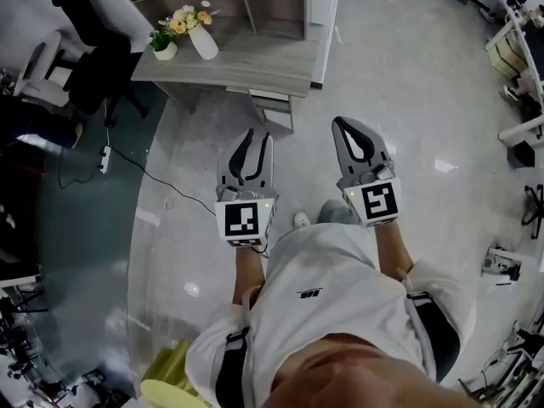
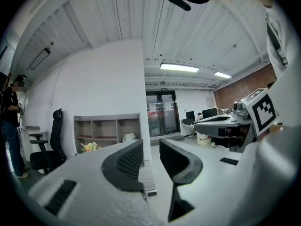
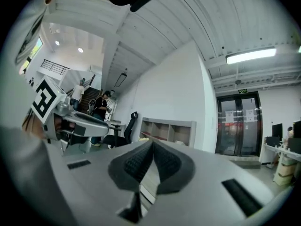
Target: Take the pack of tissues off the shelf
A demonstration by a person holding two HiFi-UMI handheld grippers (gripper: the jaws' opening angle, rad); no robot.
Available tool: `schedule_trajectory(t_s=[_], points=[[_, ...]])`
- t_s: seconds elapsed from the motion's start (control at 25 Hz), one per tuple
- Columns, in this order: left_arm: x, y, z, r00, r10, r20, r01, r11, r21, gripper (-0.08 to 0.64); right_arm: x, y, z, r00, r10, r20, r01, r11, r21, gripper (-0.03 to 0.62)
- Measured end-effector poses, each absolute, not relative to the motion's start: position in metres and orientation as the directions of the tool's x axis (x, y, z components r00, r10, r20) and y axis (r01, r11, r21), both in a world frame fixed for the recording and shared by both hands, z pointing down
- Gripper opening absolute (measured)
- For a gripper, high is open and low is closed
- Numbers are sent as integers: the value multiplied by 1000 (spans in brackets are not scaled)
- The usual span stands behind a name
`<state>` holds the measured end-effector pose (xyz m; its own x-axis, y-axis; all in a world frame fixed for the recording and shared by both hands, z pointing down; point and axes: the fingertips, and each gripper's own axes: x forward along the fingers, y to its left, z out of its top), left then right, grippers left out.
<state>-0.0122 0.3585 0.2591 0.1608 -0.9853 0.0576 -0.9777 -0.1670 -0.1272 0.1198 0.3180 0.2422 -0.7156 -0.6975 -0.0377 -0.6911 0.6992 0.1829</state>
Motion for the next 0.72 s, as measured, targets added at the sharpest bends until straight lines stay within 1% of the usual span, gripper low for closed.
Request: schedule_trajectory(t_s=[0.32, 0.72], points=[[-16, 333, 258, 191, -980, 56, -973, -197, -119, 117, 114, 297, 247, -700, -714, -15, -703, 686, 186, 26], [-22, 280, 258, 180, -981, 68, -975, -187, -123, 112, 107, 243, 253, -711, -704, -2, -693, 700, 174, 26]])
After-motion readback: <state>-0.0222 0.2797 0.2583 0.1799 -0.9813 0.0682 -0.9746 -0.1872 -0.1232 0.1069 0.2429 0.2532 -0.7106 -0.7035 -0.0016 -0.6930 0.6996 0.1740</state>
